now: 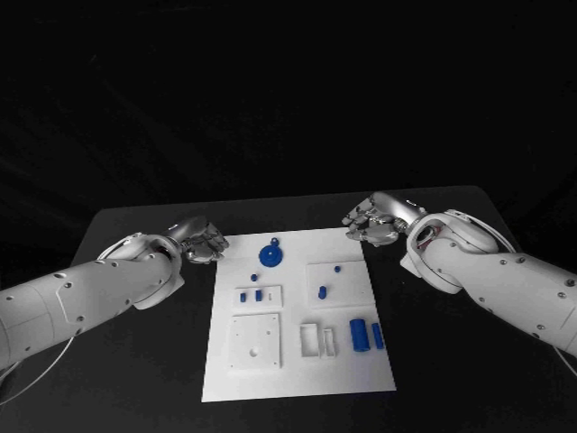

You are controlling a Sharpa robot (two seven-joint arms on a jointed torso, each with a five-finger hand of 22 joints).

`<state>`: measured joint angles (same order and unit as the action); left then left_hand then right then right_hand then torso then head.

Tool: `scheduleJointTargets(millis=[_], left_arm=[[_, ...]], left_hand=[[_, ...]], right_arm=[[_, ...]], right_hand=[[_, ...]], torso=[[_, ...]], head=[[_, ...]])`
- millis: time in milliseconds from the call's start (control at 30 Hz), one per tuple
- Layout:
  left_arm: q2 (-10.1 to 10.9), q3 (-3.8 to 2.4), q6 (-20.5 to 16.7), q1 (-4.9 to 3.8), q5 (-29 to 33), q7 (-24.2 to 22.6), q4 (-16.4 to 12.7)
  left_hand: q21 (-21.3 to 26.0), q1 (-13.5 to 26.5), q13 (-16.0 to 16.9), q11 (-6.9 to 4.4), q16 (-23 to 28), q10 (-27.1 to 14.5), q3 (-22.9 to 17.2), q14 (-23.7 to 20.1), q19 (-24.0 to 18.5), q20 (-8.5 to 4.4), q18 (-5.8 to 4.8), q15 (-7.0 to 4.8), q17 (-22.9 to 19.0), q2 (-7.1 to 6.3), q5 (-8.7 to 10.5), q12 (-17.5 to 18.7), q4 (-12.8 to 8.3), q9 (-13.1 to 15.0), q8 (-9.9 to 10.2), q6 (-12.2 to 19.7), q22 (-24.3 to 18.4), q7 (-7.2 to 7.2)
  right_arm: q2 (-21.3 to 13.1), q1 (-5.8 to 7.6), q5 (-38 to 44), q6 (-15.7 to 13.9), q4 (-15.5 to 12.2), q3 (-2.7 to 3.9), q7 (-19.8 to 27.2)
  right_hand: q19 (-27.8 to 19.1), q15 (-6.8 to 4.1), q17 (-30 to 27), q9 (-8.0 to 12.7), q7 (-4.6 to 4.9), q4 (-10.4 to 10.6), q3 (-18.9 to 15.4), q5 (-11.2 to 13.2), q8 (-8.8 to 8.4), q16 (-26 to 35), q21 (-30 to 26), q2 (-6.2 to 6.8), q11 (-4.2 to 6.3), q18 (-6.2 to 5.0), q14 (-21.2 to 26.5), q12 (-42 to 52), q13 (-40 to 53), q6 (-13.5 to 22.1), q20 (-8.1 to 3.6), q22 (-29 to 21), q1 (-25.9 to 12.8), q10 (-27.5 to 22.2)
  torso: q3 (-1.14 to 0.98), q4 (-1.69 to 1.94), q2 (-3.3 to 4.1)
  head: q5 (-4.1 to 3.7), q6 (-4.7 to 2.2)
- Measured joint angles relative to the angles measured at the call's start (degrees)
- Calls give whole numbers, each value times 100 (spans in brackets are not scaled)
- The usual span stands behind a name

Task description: Assemble the parts on the task board

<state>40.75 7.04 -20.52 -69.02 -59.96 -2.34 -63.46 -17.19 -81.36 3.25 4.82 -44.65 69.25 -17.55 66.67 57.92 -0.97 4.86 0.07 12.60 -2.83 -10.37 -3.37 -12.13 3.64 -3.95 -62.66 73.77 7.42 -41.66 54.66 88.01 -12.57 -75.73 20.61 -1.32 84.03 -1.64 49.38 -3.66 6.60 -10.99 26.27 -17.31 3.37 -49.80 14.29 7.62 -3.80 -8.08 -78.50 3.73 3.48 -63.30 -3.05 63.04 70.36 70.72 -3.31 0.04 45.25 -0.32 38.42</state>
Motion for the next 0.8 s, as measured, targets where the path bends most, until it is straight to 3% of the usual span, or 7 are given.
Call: scheduleJointTargets(millis=[67,100,300,367,500,600,800], left_arm=[[91,-10,-15,-80,480,-103,-94],[151,-17,-18,-129,780,-175,-162],[384,-26,-7,-315,1973,-501,-530],[446,-27,2,-362,2306,-606,-660],[536,-31,25,-430,2926,-817,-897],[574,-31,41,-458,3284,-956,-1042],[601,-31,57,-478,3745,-1161,-1235]], left_hand=[[232,6,0,4,426,-3,-9,-130,-154,58,-5,67,-168,3,0,0,5,0,0,0,-144,0],[417,61,1,37,749,-36,-41,-192,-249,99,-90,112,-299,16,0,0,7,0,0,0,-286,0],[1317,140,2,180,2539,-368,-58,-123,-496,370,-89,395,-850,35,22,0,52,-1,0,70,-1202,61],[1359,195,2,213,2942,-412,-63,-75,-603,470,-179,443,-877,-6,22,0,111,-1,0,107,-1497,43],[1359,225,2,217,3776,-466,-13,99,-672,528,-179,536,-857,-1,22,0,182,-1,0,131,-2360,20],[1359,225,1,237,4074,-487,50,88,-598,601,-178,589,-860,-1,22,0,245,-1,0,151,-2821,40],[1359,225,2,241,4094,-528,106,-69,-520,680,-177,682,-875,-1,22,0,298,-2,0,151,-3472,40]], right_arm=[[11,-32,238,61,-56,-1,26],[19,-52,401,100,-92,-2,39],[49,-159,1142,267,-245,-4,60],[62,-194,1369,323,-293,-10,58],[95,-256,1850,448,-411,-41,23],[127,-288,2200,533,-480,-81,-34],[215,-328,2861,637,-501,-153,-241]], right_hand=[[0,0,-17,0,-29,-12,7,2,0,0,3,0,0,-2,0,0,-1,-29,0,-6,0,0],[0,0,-28,0,-24,-34,-4,23,0,0,3,0,0,-3,0,0,-1,-34,0,-12,0,0],[0,0,-78,0,-24,-88,-94,23,0,-35,38,7,0,-8,0,1,-1,-83,0,-51,-53,1],[0,0,-88,0,-43,-86,-137,23,0,-42,37,-15,1,-10,0,1,-1,-102,0,-66,-76,1],[-1,0,-103,0,-43,-90,-173,23,0,-56,61,8,1,-13,0,1,-1,-103,1,-88,-98,1],[-1,13,-121,1,-43,-110,-193,67,0,-56,61,30,-19,-15,-13,1,0,-103,1,-114,-121,-61],[0,53,-164,1,-4,-126,-208,159,0,-85,61,53,-53,-34,-13,1,0,-56,41,-159,-144,-237]], torso=[[0,1,0],[1,2,0],[14,1,0],[14,1,0],[18,1,1],[21,1,4],[25,1,8]], head=[[14,-10],[19,-15],[64,-25],[80,-26],[109,-33],[126,-34],[150,-34]])
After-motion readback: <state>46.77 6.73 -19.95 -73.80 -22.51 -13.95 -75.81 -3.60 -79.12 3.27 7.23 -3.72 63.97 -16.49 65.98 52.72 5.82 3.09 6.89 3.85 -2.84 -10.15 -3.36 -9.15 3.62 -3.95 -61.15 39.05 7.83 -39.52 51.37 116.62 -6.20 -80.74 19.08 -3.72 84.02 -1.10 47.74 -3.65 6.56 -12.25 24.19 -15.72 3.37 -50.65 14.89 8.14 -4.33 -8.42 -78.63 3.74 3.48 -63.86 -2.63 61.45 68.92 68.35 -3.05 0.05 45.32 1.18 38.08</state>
